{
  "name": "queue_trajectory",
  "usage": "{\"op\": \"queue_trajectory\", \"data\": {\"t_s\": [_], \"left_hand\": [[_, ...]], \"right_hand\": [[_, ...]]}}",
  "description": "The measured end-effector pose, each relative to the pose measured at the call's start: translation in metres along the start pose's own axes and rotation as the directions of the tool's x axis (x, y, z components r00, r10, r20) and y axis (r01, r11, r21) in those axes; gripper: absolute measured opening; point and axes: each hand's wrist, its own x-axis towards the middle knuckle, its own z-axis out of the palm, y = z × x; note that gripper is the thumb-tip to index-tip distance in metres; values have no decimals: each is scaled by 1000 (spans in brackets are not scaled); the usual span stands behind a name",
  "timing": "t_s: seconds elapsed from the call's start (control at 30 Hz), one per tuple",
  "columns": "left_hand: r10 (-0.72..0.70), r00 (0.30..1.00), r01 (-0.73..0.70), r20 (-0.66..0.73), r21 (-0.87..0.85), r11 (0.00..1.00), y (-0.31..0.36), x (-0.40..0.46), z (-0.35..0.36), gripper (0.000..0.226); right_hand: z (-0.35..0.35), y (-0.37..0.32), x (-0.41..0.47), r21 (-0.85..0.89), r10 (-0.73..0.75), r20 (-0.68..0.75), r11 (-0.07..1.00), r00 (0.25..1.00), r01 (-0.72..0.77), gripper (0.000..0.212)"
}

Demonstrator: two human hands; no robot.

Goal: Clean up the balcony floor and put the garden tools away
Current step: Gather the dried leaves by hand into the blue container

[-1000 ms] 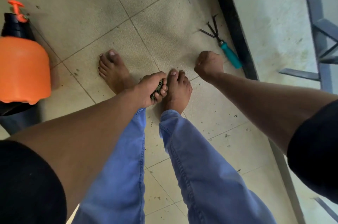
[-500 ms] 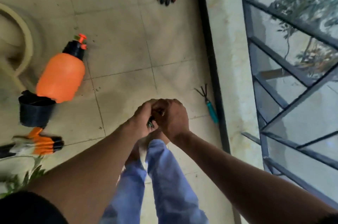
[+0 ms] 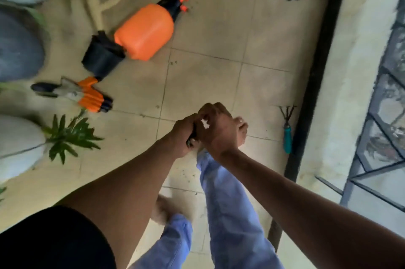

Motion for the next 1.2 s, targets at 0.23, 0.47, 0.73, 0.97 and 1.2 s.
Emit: {"op": "queue_trajectory", "data": {"t_s": [0.23,0.47,0.73,0.97,1.2], "left_hand": [[-98,995,94,-16,-173,980,-68,-36,-114,40],[-50,996,16,-79,-376,927,-146,-71,-218,39],[-28,990,-57,-137,-581,812,-237,-115,-286,42],[-123,971,-80,-205,-763,641,-350,-146,-303,42],[-210,970,-67,-119,-969,239,-427,-150,-253,43]], "right_hand": [[69,-40,-30,78,-168,67,984,984,162,21],[123,-70,-64,-147,-287,349,923,892,355,24],[185,-129,-140,-244,-387,608,740,694,626,25],[262,-183,-211,-346,-100,837,666,539,660,18],[304,-197,-263,-319,-22,926,482,376,816,13]]}}
